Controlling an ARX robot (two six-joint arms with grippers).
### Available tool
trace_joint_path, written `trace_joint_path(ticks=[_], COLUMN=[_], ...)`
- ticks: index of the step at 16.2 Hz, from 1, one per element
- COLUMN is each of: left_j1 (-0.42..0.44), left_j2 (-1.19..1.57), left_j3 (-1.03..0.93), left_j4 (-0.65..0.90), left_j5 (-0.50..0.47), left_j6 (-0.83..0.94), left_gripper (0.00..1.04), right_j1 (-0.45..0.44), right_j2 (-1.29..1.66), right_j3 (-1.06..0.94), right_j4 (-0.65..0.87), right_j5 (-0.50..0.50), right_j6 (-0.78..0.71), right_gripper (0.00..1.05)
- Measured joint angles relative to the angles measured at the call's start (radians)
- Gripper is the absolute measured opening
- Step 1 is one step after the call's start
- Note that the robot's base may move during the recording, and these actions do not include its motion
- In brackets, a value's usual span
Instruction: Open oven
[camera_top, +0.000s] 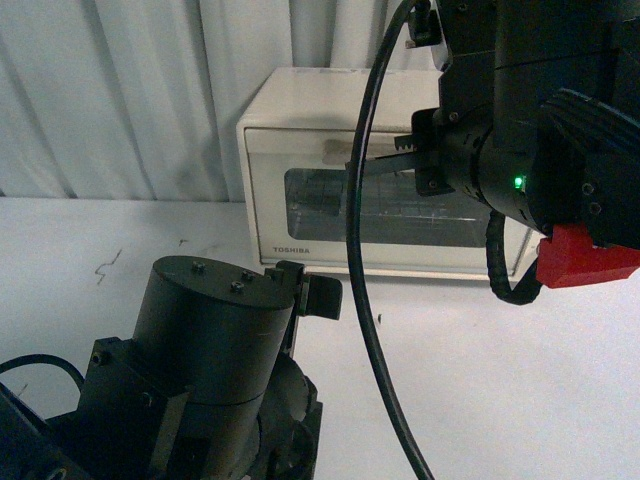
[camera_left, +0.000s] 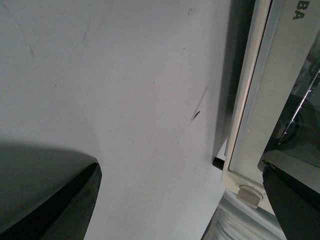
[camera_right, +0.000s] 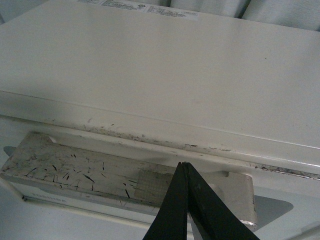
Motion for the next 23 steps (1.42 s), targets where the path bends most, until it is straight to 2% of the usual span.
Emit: trace_joint_path(ticks=[12, 15, 16, 20, 23], left_j1=[0.000, 0.000, 0.000, 0.000, 0.000], left_j2=[0.000, 0.000, 0.000, 0.000, 0.000], left_j3=[0.000, 0.000, 0.000, -0.002, -0.002], left_j4=[0.000, 0.000, 0.000, 0.001, 0.000], left_j5=[0.000, 0.000, 0.000, 0.003, 0.003], left_j6=[0.000, 0.000, 0.000, 0.001, 0.001], left_gripper=[0.98, 0.98, 0.98, 0.98, 0.98], right_j1=[0.000, 0.062, 0.082, 0.061, 0.000], right_j2=[0.010, -0.118, -0.219, -0.535, -0.877], right_j3=[-0.011, -0.275, -0.401, -0.532, -0.658], right_j4=[0.029, 0.121, 0.116, 0.059, -0.123], right_j5=[-0.002, 0.004, 0.042, 0.164, 0.285], right_j6=[0.053, 0.120, 0.119, 0.069, 0.006], right_gripper=[0.02, 0.02, 0.02, 0.02, 0.02])
